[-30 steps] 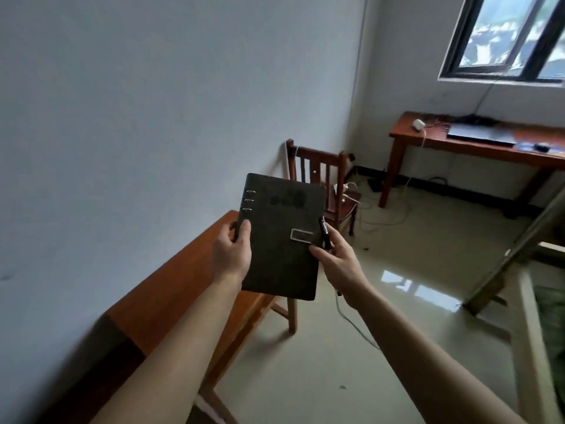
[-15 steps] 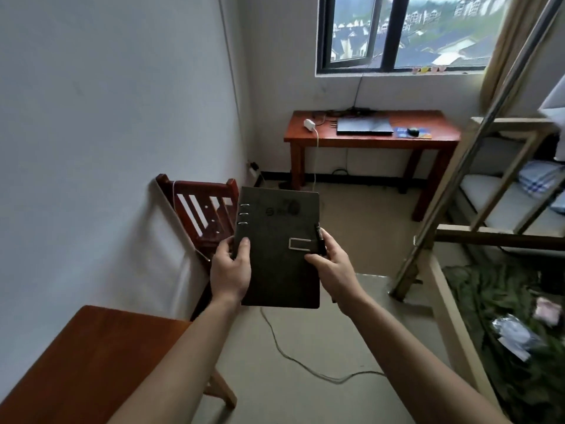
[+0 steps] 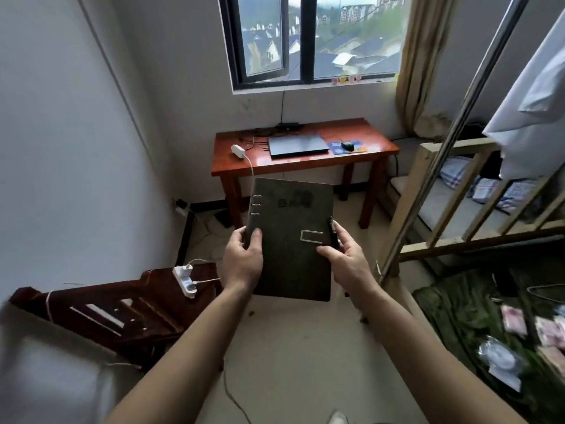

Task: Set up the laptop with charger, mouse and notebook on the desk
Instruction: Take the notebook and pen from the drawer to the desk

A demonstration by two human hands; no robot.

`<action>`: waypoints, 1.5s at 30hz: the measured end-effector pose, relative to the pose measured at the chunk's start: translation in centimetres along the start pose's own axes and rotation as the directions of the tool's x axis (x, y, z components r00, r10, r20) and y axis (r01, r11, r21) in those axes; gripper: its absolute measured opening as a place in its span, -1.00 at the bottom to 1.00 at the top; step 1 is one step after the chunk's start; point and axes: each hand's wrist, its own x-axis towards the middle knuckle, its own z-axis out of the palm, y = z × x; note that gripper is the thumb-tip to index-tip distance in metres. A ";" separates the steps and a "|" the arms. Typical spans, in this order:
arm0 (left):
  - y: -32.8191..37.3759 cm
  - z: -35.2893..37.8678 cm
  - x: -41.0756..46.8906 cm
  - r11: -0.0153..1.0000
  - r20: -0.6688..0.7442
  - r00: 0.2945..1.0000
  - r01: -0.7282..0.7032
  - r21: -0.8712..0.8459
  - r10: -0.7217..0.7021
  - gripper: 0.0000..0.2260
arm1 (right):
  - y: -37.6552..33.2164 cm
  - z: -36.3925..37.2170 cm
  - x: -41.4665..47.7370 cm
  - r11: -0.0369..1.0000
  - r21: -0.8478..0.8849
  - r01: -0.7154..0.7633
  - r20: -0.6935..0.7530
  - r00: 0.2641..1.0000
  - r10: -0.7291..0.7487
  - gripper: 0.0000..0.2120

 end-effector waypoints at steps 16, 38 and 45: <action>3.5 18.8 32.0 0.991 0.017 0.995 0.097 -0.087 -0.096 -0.93 | -1.6 -4.7 38.7 0.996 0.050 -0.072 0.038 0.997 0.070 -0.55; 3.4 49.8 73.0 0.831 0.565 0.648 0.541 0.129 -0.510 -0.85 | -0.3 -19.8 84.5 0.877 -0.062 -0.476 -0.241 0.860 0.449 -0.73; 3.6 60.7 82.1 0.808 0.619 0.560 0.543 0.228 -0.551 -0.85 | 0.1 -26.8 95.0 0.828 0.170 -0.535 -0.263 0.785 0.561 -0.77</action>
